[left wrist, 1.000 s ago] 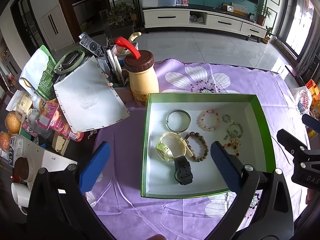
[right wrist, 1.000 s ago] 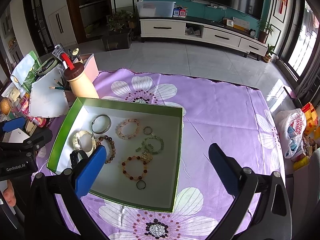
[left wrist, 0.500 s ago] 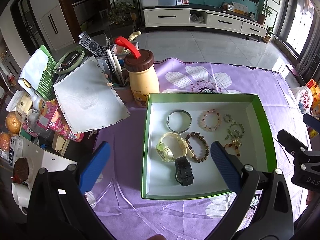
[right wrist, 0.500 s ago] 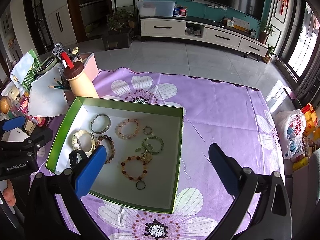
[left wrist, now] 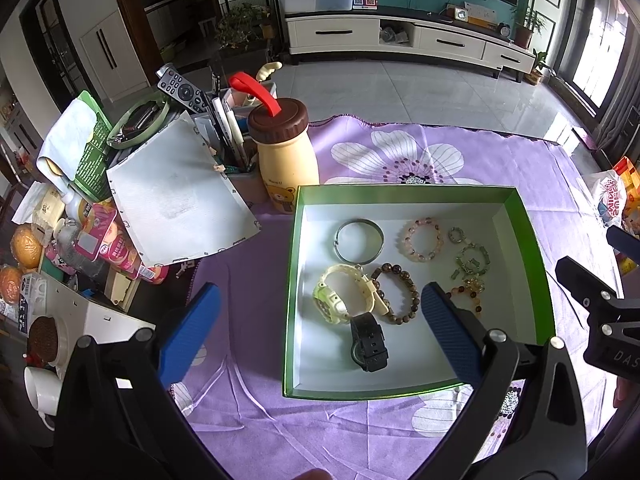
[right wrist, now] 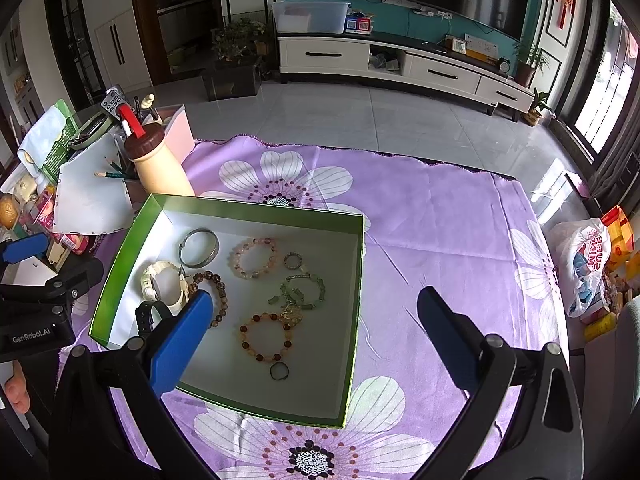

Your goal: Organize jewelry

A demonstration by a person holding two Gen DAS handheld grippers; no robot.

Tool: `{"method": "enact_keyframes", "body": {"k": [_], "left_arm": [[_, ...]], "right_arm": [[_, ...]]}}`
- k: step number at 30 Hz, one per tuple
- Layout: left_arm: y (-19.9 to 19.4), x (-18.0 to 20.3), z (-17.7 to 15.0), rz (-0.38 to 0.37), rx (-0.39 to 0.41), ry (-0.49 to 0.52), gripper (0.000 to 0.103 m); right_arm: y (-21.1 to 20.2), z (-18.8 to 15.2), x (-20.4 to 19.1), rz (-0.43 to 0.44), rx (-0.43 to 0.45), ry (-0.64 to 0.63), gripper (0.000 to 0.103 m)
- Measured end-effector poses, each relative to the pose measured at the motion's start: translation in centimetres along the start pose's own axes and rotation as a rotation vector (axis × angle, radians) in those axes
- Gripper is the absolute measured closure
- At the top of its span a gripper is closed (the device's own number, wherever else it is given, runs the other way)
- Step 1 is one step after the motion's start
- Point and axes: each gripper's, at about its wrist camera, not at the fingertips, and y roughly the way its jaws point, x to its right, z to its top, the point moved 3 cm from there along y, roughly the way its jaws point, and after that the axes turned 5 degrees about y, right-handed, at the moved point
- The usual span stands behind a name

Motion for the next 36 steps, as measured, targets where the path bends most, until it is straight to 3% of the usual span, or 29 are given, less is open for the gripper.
{"method": "enact_keyframes", "body": {"k": [36], "left_arm": [[0.32,-0.06,0.12,0.012,-0.009,-0.006,0.002]], "right_arm": [[0.67,-0.27,0.0,-0.002,-0.013,0.012,0.001]]}}
